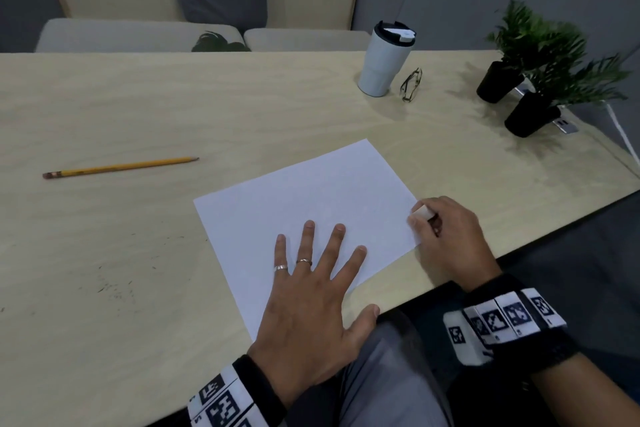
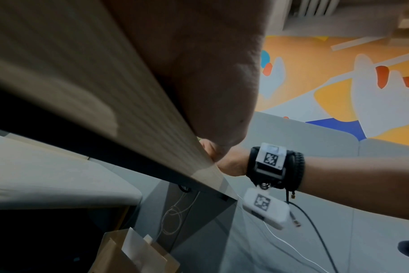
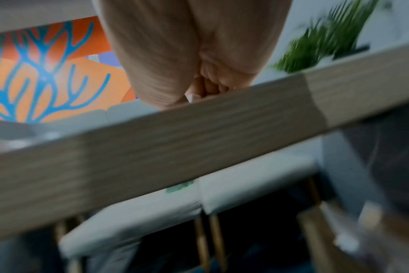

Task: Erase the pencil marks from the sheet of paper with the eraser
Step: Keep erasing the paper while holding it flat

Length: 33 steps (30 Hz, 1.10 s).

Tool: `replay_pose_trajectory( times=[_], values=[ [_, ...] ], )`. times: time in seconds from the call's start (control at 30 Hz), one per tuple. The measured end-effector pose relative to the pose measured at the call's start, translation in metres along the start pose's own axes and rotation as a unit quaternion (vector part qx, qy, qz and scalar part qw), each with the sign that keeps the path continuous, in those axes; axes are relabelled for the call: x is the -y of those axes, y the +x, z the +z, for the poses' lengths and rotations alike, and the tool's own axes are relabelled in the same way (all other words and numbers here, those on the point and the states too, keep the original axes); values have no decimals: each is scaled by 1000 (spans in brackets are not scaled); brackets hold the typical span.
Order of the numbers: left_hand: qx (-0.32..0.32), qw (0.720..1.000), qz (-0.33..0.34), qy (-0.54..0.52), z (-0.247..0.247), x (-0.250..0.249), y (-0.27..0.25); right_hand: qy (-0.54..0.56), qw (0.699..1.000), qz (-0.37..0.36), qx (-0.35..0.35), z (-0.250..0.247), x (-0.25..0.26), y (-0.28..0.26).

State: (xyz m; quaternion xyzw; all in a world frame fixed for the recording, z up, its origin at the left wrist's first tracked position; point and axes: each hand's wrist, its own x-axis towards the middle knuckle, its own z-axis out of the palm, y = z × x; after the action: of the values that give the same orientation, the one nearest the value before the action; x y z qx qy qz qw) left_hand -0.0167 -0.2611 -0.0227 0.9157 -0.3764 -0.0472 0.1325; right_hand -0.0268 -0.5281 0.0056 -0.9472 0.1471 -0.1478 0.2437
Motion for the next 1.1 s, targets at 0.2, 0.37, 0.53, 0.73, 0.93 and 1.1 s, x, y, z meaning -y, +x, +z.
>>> replay_pose_trajectory(
  times=[0.2,0.37,0.53,0.73,0.93,1.1],
  values=[
    [2,1000,-2,-2,-1,0,0,-10,995,-74,64,2,17,-23],
    [4,1000,1,4,-1,0,0,-15,1000,-20,-6,-6,-6,-9],
    [4,1000,2,3,-1,0,0,-10,996,-82,44,-1,2,-32],
    [11,1000,2,6,-2,-1,0,-3,998,-52,20,-11,-9,-19],
    [10,1000,3,5,-3,-1,0,29,1000,9,5,-9,-14,-15],
    [16,1000,5,4,-4,-1,1,73,997,-2,15,-18,-7,18]
  ],
)
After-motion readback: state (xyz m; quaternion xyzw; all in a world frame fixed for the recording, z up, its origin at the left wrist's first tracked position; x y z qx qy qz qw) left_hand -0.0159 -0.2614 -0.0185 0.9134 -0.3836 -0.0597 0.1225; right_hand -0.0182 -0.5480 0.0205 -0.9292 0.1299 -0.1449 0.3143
